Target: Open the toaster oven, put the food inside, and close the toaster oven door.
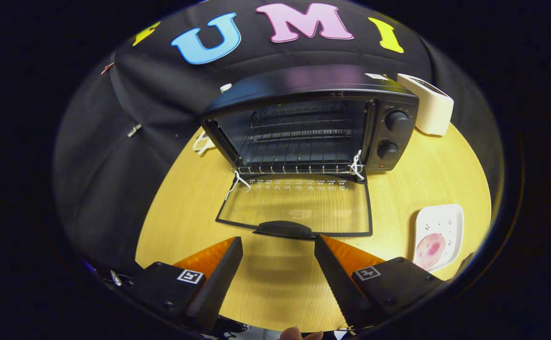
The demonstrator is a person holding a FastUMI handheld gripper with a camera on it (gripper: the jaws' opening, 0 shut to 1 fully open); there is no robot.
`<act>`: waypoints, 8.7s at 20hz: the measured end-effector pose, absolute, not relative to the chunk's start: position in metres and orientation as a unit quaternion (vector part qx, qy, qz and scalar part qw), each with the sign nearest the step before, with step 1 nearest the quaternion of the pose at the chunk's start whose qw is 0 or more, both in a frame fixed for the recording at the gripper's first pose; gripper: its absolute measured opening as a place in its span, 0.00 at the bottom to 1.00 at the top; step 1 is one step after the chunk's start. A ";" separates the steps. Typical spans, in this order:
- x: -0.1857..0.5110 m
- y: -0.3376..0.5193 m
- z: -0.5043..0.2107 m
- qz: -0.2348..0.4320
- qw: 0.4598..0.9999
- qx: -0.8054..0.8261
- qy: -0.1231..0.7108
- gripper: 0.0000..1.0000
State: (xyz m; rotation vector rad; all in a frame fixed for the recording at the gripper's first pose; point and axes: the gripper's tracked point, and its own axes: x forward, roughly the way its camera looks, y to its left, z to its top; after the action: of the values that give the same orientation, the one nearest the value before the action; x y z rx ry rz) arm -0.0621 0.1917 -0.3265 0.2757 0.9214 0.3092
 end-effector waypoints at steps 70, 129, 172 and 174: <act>-0.103 0.010 -0.359 -0.003 0.682 0.520 0.514 0.05; -0.034 0.204 -0.325 -0.042 0.749 0.450 0.484 0.97; -0.065 0.231 -0.410 0.017 0.873 0.061 0.484 0.99; -0.063 0.231 -0.402 0.019 0.879 0.069 0.471 0.99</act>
State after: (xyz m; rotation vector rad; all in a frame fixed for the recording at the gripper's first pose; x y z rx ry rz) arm -0.0634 0.2308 -0.4016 0.1443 0.9824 0.0397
